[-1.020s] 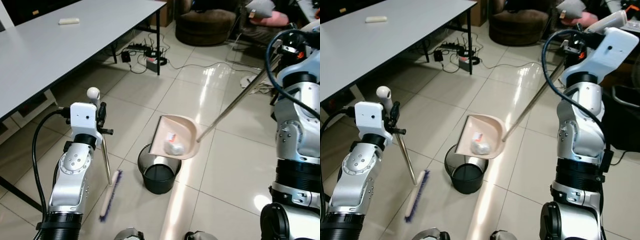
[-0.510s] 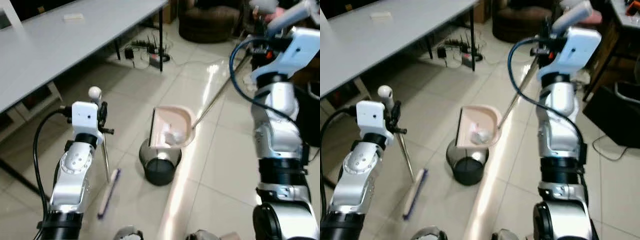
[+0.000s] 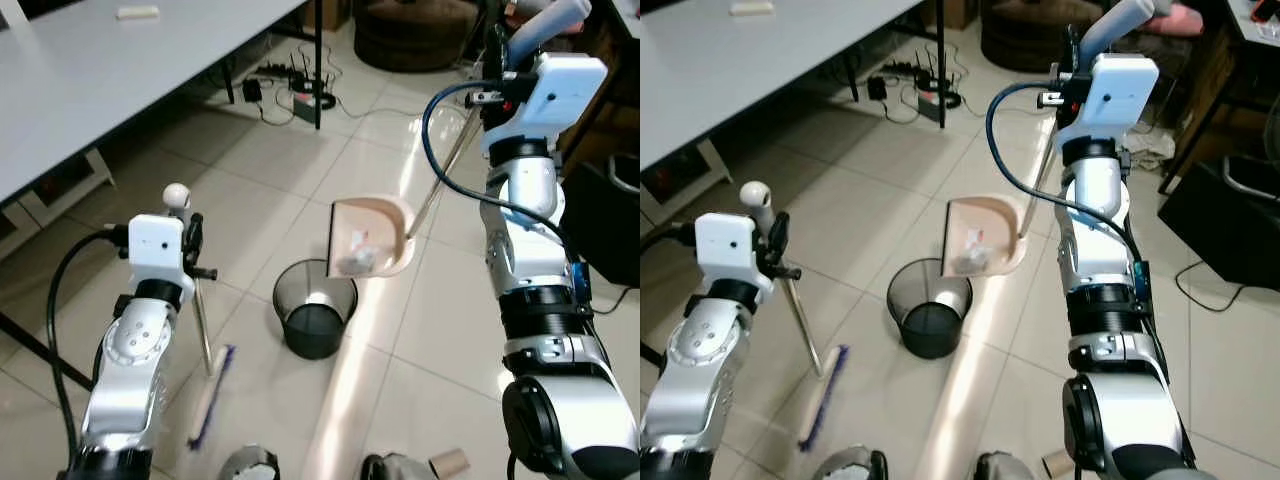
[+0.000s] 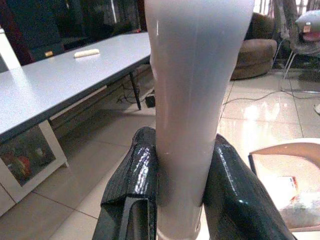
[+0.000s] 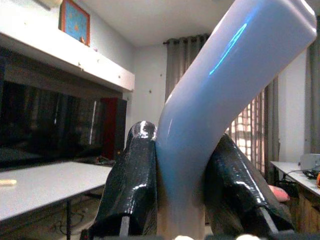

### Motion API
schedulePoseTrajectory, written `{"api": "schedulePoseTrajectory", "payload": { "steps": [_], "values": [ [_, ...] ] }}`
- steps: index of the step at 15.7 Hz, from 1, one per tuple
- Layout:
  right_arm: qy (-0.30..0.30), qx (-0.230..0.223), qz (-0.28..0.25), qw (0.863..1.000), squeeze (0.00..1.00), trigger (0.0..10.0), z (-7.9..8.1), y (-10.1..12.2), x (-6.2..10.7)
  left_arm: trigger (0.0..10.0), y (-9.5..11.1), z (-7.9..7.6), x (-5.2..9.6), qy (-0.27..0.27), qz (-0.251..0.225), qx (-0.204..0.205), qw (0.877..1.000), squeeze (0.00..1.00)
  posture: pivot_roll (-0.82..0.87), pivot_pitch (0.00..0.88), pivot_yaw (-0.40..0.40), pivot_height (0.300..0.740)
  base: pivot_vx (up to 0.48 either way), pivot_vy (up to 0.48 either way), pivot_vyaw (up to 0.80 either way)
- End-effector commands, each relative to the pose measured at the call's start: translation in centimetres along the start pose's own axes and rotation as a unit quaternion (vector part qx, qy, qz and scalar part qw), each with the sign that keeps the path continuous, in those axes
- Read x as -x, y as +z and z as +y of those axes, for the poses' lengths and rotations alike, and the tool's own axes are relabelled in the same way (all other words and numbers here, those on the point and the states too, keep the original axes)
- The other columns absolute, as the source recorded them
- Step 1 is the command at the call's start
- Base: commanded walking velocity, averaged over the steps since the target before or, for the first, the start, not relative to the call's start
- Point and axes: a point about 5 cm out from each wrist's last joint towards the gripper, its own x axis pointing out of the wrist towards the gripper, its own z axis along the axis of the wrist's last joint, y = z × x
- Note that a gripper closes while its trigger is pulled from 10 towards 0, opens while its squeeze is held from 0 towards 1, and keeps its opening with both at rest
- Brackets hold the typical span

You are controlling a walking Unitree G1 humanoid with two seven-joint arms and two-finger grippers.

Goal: Sweep floor

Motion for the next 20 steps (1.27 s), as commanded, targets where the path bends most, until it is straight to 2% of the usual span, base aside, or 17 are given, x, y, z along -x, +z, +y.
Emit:
{"api": "schedulePoseTrajectory", "payload": {
  "steps": [1, 5, 11, 14, 15, 20],
  "values": [
    [0.020, 0.010, -0.045, 0.999, 0.00, 10.0, 0.6, 1.2, -1.1, 10.0, 0.8, 0.6, 0.6, 0.007, -0.011, -0.015, 1.000, 0.00, 0.10, 0.180, -0.001, 0.740, 0.000, 0.000, 0.00],
    [0.075, 0.014, -0.077, 0.994, 0.00, 10.0, 2.8, 1.9, -2.3, 10.0, 1.2, 0.9, 2.1, 0.012, -0.010, -0.019, 1.000, 0.00, 0.12, 0.242, -0.014, 0.740, 0.000, 0.000, 0.00],
    [0.121, -0.008, -0.105, 0.987, 0.00, 10.0, 5.1, 2.4, -2.5, 10.0, 1.2, 0.9, 3.4, 0.014, 0.004, -0.023, 1.000, 0.00, 0.12, 0.291, -0.035, 0.740, 0.000, 0.000, 0.00],
    [0.167, -0.023, -0.120, 0.978, 0.00, 10.0, 7.5, 2.5, -1.4, 10.0, 1.2, 0.7, 3.5, 0.008, 0.013, -0.024, 1.000, 0.00, 0.10, 0.295, -0.036, 0.740, 0.000, 0.000, 0.00],
    [0.173, -0.025, -0.123, 0.977, 0.00, 10.0, 7.7, 2.6, -1.3, 10.0, 1.2, 0.6, 3.5, 0.008, 0.014, -0.024, 1.000, 0.00, 0.10, 0.295, -0.036, 0.740, 0.000, 0.000, 0.00],
    [0.267, -0.020, -0.155, 0.951, 0.00, 10.0, 10.3, 3.0, 0.8, 10.0, 1.2, 0.2, 2.9, 0.005, 0.013, -0.020, 1.000, 0.00, 0.08, 0.274, -0.043, 0.740, 0.000, 0.000, 0.00]
  ]
}}
